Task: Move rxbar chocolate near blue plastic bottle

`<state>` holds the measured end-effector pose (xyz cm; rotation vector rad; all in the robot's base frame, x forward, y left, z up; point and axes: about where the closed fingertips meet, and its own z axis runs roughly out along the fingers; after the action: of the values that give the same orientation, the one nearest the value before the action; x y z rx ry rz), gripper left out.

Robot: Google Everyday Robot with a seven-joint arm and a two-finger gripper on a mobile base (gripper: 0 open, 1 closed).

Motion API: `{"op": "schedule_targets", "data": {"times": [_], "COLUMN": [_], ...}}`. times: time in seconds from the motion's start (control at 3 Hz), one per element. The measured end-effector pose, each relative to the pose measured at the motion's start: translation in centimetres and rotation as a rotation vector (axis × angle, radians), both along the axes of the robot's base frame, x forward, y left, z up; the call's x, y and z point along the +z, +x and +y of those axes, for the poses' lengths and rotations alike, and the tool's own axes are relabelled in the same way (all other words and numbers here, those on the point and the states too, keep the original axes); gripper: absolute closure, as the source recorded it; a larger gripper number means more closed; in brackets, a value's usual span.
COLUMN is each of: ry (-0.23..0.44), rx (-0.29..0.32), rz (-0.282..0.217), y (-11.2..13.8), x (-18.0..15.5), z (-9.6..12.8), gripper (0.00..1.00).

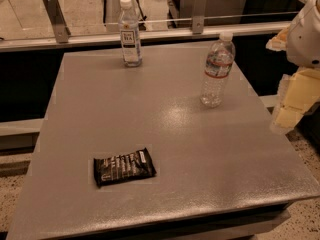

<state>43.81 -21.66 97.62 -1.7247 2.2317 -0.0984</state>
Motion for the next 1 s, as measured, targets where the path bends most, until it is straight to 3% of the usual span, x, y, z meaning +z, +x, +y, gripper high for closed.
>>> {"op": "schedule_targets", "data": {"times": [0.33, 0.67, 1.0], "ry": [0.002, 0.036, 0.1], "rx": [0.002, 0.051, 0.132], "rz": [-0.005, 0.016, 0.065], "y": [0.0, -0.4, -1.5], "x": [0.1, -1.8, -4.8], "z": [0.1, 2.9, 7.8], "gripper": [0.0, 0.0, 0.0]}}
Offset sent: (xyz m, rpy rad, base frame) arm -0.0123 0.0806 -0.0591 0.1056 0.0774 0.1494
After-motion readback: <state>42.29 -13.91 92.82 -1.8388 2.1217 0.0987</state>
